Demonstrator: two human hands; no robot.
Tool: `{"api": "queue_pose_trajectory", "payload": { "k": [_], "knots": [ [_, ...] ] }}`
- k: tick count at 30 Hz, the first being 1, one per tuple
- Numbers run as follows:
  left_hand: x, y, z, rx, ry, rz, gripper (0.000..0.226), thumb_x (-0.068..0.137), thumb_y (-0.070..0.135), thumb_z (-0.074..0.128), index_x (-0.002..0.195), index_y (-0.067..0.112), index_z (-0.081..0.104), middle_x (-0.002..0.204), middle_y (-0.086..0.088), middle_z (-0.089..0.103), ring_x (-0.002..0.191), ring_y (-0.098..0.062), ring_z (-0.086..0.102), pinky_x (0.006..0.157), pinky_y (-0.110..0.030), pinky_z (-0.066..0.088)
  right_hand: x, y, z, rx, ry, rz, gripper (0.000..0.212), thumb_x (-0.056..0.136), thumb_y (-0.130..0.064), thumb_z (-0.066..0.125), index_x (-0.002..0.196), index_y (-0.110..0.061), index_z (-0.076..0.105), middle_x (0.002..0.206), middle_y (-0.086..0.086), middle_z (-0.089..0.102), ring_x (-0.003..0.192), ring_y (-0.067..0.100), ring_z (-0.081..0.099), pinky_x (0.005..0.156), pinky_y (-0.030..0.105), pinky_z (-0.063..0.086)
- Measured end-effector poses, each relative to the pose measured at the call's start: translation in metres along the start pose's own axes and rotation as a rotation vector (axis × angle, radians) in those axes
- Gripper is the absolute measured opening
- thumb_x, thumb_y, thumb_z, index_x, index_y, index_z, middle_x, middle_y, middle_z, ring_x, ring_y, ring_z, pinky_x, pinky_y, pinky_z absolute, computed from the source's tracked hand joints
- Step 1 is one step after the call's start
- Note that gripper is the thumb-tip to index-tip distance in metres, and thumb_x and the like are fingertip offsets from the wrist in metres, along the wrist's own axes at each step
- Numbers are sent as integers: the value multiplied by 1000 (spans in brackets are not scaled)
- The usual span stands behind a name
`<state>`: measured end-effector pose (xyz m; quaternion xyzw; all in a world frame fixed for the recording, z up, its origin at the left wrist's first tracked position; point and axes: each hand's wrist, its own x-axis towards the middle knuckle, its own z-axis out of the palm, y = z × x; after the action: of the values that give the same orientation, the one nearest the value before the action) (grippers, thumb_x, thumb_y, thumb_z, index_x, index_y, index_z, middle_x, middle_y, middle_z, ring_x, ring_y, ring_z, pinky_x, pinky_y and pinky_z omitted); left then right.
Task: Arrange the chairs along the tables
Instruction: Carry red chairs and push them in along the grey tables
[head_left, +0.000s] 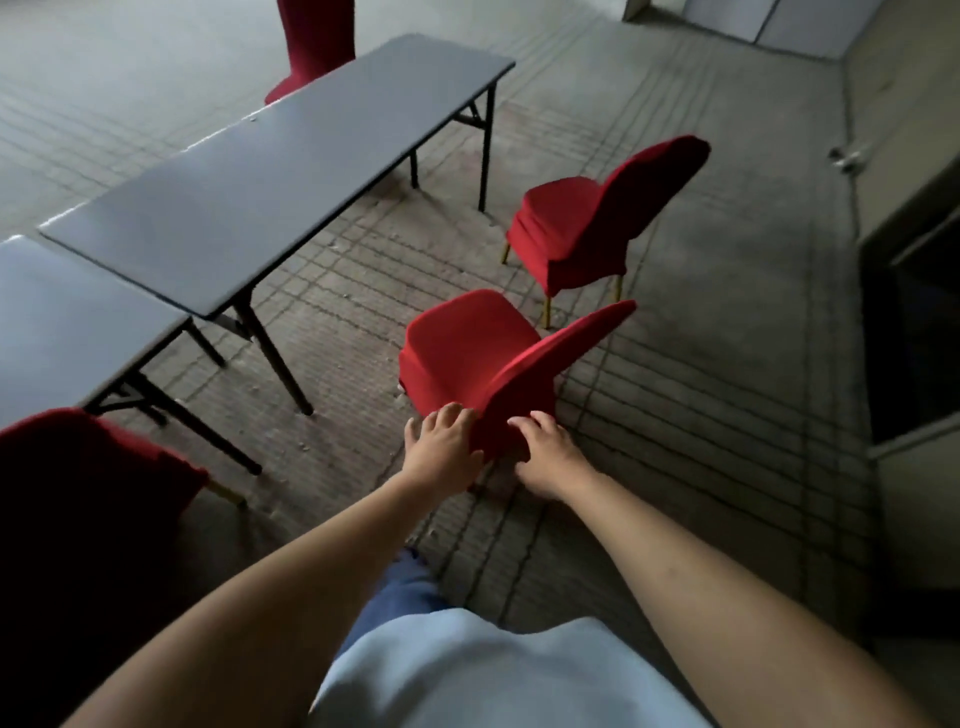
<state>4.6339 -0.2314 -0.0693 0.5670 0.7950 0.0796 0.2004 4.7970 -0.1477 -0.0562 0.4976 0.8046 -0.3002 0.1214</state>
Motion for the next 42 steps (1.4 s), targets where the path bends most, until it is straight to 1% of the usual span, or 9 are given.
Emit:
{"api": "queue_pose_trajectory", "payload": {
  "k": [8, 16, 24, 28, 31, 34, 38, 40, 42],
  "knots": [
    [56, 79, 22, 14, -114, 131, 66, 90, 48, 59, 148, 36, 30, 159, 2, 24, 146, -28, 25, 119, -57, 14, 2, 81, -20, 114, 50, 139, 74, 87, -27, 64, 153, -36, 32, 167, 1, 10, 151, 31, 19, 120, 46, 28],
    [137, 104, 37, 3, -177, 123, 67, 89, 47, 58, 149, 35, 29, 160, 1, 21, 147, -29, 24, 119, -57, 12, 66, 126, -50, 144, 2, 188, 73, 87, -28, 63, 153, -38, 31, 167, -2, 7, 153, 29, 14, 121, 44, 27],
    [237, 108, 40, -75, -196, 22, 67, 88, 43, 58, 147, 29, 31, 156, -3, 28, 142, -32, 31, 116, -57, 21, 169, 136, -110, 76, -86, 160, 73, 86, -23, 58, 153, -35, 32, 167, 2, 9, 151, 32, 20, 121, 42, 26],
    [271, 111, 43, -117, -190, -26, 55, 86, 39, 60, 134, 22, 38, 137, -9, 42, 127, -35, 44, 109, -49, 34, 202, 142, -132, 64, -117, 171, 75, 87, -20, 57, 154, -35, 29, 167, 2, 8, 151, 33, 19, 121, 43, 26],
    [290, 118, 43, -145, -190, -36, 46, 85, 35, 62, 121, 18, 38, 125, -9, 44, 118, -34, 47, 99, -47, 41, 218, 153, -145, 59, -135, 170, 72, 88, -19, 58, 153, -32, 32, 167, 4, 8, 150, 34, 19, 121, 41, 26],
    [304, 125, 44, -151, -195, -41, 46, 84, 37, 62, 117, 16, 38, 120, -9, 45, 115, -35, 48, 93, -47, 43, 229, 166, -155, 78, -98, 171, 66, 86, -15, 59, 148, -27, 40, 162, 4, 20, 146, 33, 29, 118, 38, 29],
    [323, 136, 48, -126, -201, -50, 53, 81, 44, 66, 117, 15, 39, 119, -9, 46, 114, -35, 49, 90, -46, 45, 253, 180, -178, 79, 130, 71, 51, 75, -6, 60, 123, -24, 54, 134, 1, 44, 124, 29, 48, 104, 39, 42],
    [330, 144, 51, -144, -201, -77, 56, 82, 49, 66, 117, 13, 41, 119, -9, 46, 112, -35, 48, 87, -47, 46, 269, 186, -192, 45, 165, 14, 57, 72, -6, 61, 126, -23, 54, 134, 1, 47, 124, 28, 48, 105, 39, 41],
    [334, 150, 54, -158, -205, -109, 58, 82, 48, 68, 119, 12, 41, 121, -10, 44, 112, -34, 46, 84, -47, 47, 282, 190, -203, -19, 102, -31, 64, 72, -9, 61, 134, -25, 53, 138, -1, 49, 130, 25, 45, 110, 39, 38]
  ]
}}
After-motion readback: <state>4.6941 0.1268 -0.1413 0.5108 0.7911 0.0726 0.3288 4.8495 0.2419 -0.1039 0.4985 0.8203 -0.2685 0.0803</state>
